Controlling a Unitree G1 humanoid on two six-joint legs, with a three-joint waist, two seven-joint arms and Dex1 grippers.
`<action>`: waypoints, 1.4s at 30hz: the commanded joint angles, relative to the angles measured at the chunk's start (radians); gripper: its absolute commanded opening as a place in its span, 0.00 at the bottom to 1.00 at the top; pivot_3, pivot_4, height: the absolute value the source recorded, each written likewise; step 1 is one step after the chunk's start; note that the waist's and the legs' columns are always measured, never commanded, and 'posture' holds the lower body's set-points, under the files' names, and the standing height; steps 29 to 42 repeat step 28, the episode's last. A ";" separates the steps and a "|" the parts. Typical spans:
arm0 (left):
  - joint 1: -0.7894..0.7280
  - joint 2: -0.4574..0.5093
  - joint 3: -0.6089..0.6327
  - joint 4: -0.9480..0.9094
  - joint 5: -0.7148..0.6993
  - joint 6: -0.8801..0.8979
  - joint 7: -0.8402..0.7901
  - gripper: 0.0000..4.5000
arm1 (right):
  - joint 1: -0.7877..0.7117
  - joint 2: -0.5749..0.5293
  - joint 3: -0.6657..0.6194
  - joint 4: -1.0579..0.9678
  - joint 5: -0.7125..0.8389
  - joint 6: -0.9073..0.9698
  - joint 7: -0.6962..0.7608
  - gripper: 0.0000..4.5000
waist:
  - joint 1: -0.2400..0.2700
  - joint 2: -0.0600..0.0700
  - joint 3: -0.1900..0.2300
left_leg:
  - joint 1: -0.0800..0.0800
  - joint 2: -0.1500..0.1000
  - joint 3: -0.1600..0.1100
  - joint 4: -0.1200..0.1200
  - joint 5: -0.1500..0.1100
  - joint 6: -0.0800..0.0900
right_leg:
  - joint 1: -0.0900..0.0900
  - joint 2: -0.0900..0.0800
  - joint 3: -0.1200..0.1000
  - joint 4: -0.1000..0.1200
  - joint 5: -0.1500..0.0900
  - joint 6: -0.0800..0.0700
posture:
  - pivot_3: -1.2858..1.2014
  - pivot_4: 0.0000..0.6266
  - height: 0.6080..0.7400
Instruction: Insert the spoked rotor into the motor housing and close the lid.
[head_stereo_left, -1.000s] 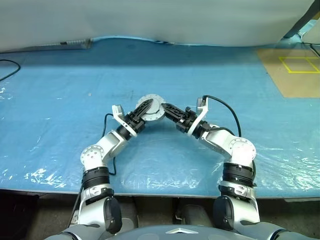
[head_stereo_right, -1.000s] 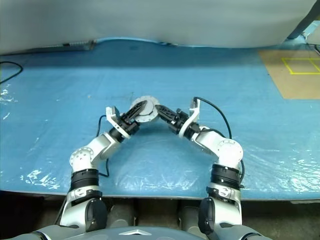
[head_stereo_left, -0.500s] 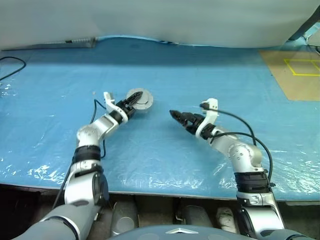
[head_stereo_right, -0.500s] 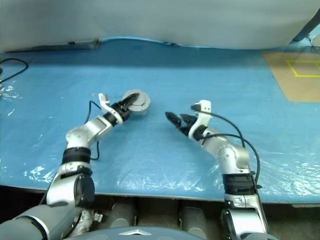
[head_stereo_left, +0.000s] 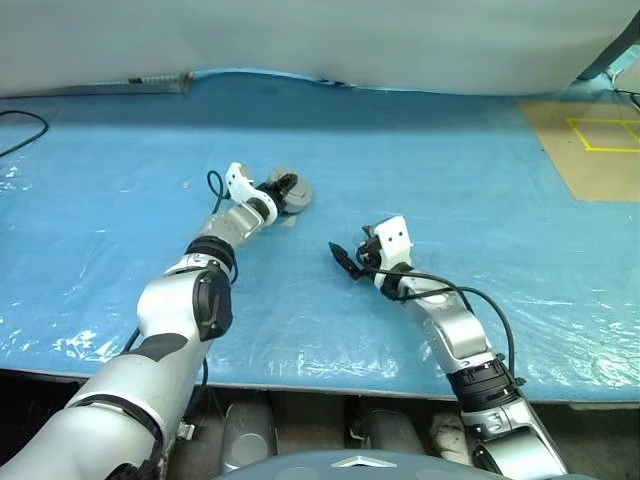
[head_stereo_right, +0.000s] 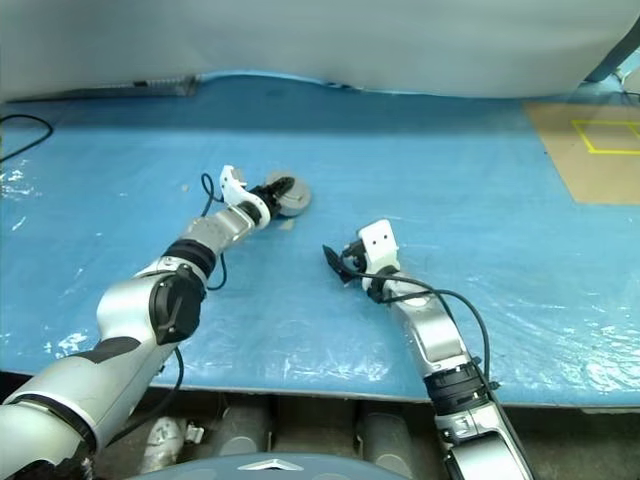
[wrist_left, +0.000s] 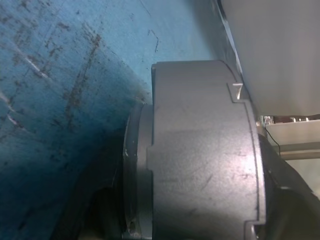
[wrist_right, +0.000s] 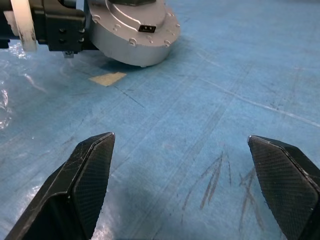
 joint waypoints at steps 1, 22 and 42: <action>0.000 0.026 0.000 -0.010 0.050 0.025 0.028 0.70 | 0.012 0.006 -0.027 -0.035 -0.005 0.001 0.006 1.00 | -0.002 0.000 0.000 | 0.001 0.000 0.000 0.000 0.000 0.000 | 0.001 0.000 0.000 0.000 0.000 0.000 | 0.52 0.24 1.00; 0.744 0.215 -0.268 -1.072 0.198 0.305 -0.096 0.99 | 0.059 0.010 -0.043 -0.023 -0.039 -0.068 0.129 1.00 | -0.056 0.010 -0.007 | 0.026 0.006 0.010 -0.007 -0.001 0.001 | 0.020 0.001 0.003 -0.001 -0.007 -0.012 | 0.52 0.24 1.00; 0.944 0.148 -0.319 -1.307 0.343 -0.081 -0.073 0.99 | 0.115 0.035 -0.069 -0.019 -0.048 -0.196 0.110 1.00 | -0.052 0.009 -0.007 | 0.015 0.007 0.011 -0.008 -0.001 0.001 | 0.006 0.001 0.001 -0.004 -0.007 -0.012 | 0.52 0.24 1.00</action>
